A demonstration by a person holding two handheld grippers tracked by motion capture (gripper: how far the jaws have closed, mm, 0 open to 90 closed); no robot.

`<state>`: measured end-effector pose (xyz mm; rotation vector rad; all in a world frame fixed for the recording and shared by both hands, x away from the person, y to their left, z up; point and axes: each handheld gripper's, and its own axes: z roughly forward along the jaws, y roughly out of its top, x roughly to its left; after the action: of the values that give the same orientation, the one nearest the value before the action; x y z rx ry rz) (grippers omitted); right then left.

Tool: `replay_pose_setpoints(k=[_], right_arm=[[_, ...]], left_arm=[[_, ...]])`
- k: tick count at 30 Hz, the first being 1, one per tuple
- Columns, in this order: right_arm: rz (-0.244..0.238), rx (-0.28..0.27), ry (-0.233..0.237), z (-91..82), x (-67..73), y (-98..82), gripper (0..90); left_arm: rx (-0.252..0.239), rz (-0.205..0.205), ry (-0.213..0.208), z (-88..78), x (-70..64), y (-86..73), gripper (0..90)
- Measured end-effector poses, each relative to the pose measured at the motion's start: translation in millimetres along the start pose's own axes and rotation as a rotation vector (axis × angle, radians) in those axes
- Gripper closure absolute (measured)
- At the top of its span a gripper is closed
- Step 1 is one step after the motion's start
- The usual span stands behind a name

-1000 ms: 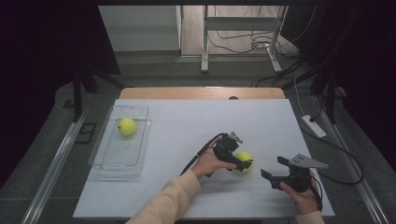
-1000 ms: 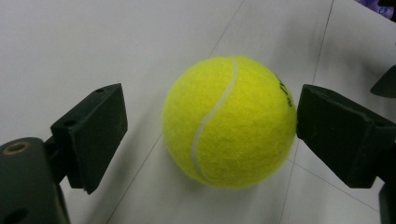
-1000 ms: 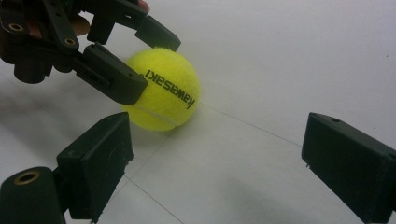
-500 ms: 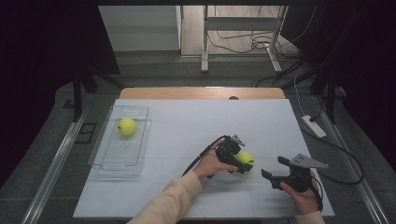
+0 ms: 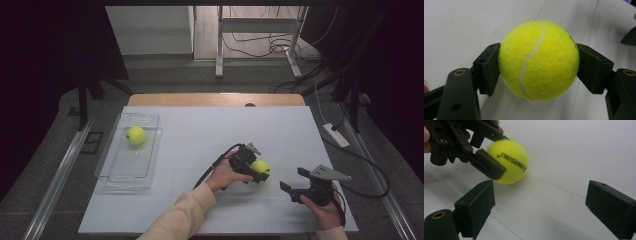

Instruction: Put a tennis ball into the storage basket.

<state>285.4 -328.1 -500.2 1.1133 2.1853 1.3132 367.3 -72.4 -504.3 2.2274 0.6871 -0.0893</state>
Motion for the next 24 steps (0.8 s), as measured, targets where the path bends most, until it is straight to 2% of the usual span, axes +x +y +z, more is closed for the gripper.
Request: replay_pose_setpoints(k=[11, 24], right_arm=[[-0.002, 0.003, -0.001, 0.8, 0.6, 0.0, 8.8], [-0.002, 0.006, -0.002, 1.3, 0.5, -0.4, 8.7]], left_arm=[[-0.042, 0.031, 0.01, -18.8, -2.8, 1.1, 27.1], [-0.091, 0.024, 0.026, -36.6, -0.4, -2.1, 27.0]])
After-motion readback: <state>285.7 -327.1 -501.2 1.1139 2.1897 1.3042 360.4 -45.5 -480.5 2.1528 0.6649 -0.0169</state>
